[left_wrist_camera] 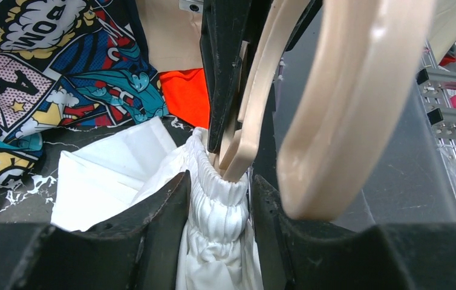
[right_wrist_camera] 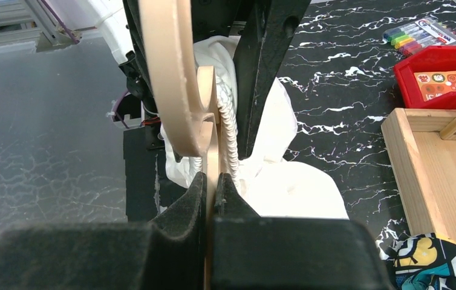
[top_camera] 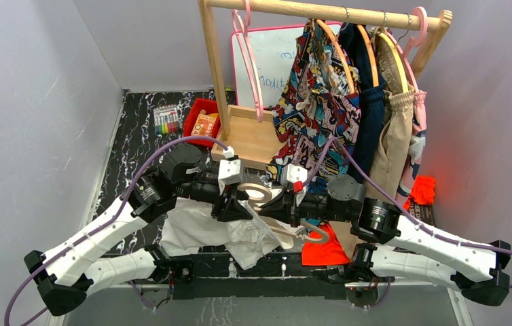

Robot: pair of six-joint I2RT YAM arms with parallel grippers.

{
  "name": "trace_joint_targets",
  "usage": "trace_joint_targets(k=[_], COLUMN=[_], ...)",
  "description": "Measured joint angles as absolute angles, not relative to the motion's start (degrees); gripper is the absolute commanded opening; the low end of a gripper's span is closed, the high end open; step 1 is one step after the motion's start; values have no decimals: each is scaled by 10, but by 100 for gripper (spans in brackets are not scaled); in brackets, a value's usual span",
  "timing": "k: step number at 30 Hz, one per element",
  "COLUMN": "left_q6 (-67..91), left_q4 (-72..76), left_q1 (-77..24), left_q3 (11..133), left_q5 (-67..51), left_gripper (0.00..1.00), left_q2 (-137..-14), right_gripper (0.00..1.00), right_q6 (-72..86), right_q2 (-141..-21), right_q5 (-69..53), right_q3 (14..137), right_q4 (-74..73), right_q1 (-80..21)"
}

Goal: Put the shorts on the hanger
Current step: Hang the shorts on the hanger.

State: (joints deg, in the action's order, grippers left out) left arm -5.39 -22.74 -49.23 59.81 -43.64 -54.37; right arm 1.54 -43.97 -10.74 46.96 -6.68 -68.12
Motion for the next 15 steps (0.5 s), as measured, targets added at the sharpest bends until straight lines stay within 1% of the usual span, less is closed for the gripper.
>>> trace_joint_targets(k=[5,6,7,10,12,14,15], left_q6=[-55,-56,-56,-60,-59,-60,-60], left_q4=[-229,-230,-230,-232,-237,-238,-239], left_q1=[-492,-492,-492,-492,-492,-492,-492], left_q3=[598,598,598,598,599,600,601], left_q5=[-444,-446,-447,-448,-448,-447,-444], left_gripper=[36,37,40,61,72,81,96], left_q2=[-547,-548,-549,-551,-551,-551,-550], right_gripper=[0,0,0,0,0,0,0], right_q6=[15,16,16,17,18,18,19], right_q2=[-440,-440,-440,-440,-440,-440,-439], right_q5=[-107,-107,-107,-107,-106,-106,-106], right_q3=[470,470,470,470,470,469,466], right_q4=[-67,-67,-67,-68,-62,-60,-57], right_q1=[-681,-681,-681,-681,-681,-681,-681])
